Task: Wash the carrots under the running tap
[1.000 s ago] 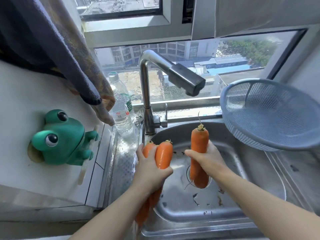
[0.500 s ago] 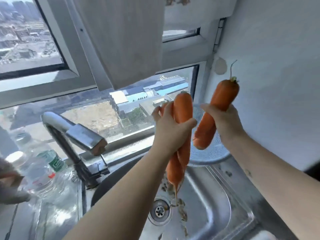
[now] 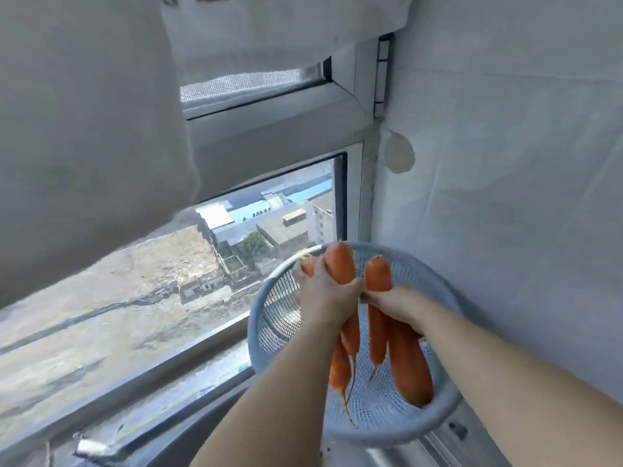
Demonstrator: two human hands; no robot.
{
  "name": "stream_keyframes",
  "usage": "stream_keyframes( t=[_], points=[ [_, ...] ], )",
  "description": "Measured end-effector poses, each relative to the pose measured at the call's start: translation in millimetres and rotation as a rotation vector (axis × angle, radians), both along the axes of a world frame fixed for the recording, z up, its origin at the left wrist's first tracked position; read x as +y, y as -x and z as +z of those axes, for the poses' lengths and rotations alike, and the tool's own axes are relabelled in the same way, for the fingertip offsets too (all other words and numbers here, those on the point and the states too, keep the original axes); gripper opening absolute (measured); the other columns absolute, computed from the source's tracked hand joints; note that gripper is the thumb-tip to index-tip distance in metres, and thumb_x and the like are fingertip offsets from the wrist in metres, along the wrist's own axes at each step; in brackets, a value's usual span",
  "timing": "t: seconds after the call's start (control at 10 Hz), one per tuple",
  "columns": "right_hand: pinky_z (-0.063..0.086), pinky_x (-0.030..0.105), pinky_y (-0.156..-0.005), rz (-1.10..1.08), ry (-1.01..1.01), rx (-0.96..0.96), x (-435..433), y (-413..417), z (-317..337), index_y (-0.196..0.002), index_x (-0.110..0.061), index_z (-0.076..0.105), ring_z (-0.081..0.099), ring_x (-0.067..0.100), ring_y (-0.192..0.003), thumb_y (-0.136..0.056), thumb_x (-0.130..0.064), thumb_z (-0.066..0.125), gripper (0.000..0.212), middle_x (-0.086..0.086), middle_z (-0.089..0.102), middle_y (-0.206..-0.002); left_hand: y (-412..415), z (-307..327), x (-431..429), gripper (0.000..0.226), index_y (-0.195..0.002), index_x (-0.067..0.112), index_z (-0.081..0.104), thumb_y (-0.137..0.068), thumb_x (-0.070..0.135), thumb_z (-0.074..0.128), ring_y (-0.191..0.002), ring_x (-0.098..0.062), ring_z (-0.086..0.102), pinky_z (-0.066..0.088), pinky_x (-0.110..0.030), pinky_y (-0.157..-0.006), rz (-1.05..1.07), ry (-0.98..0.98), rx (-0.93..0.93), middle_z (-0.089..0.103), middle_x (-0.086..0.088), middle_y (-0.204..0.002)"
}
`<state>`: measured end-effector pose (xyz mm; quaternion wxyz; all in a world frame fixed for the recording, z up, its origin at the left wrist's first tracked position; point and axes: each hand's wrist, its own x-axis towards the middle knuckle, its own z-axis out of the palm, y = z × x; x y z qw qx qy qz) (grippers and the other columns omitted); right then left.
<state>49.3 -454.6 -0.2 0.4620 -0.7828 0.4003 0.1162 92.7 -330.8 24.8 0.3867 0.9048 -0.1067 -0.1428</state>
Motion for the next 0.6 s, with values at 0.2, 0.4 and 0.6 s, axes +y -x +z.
stream_keyframes(
  t=[0.2, 0.4, 0.6],
  points=[
    [0.052, 0.036, -0.077, 0.106, 0.301, 0.073, -11.4, -18.0, -32.5, -0.149, -0.004, 0.015, 0.058, 0.028, -0.106, -0.082, -0.054, 0.060, 0.095, 0.010, 0.057, -0.120, -4.3, -35.3, -13.8, 0.076, -0.148, 0.020, 0.021, -0.086, 0.040, 0.061, -0.142, -0.044, 0.006, 0.023, -0.051, -0.112, -0.022, -0.136, -0.033, -0.009, -0.016, -0.156],
    [0.046, 0.041, -0.099, 0.267, 0.429, 0.039, -7.1, -11.1, -27.2, -0.151, -0.016, 0.020, 0.052, 0.032, -0.123, -0.089, -0.027, 0.059, 0.074, 0.014, 0.050, -0.137, -7.6, -39.8, -15.2, 0.072, -0.151, 0.021, 0.020, -0.092, 0.036, 0.058, -0.139, -0.040, 0.020, 0.022, -0.045, -0.113, -0.110, -0.091, -0.002, 0.014, -0.016, -0.153],
    [0.048, 0.035, -0.091, 0.314, 0.538, -0.070, 4.3, 0.0, -15.8, -0.124, -0.023, 0.058, 0.057, 0.024, -0.116, -0.090, -0.030, 0.060, 0.035, 0.002, 0.061, -0.126, -7.0, -40.7, 2.3, 0.065, -0.150, 0.020, 0.026, -0.094, 0.035, 0.055, -0.140, -0.038, 0.026, 0.028, -0.045, -0.113, -0.118, -0.144, -0.004, 0.013, -0.017, -0.155]
  ],
)
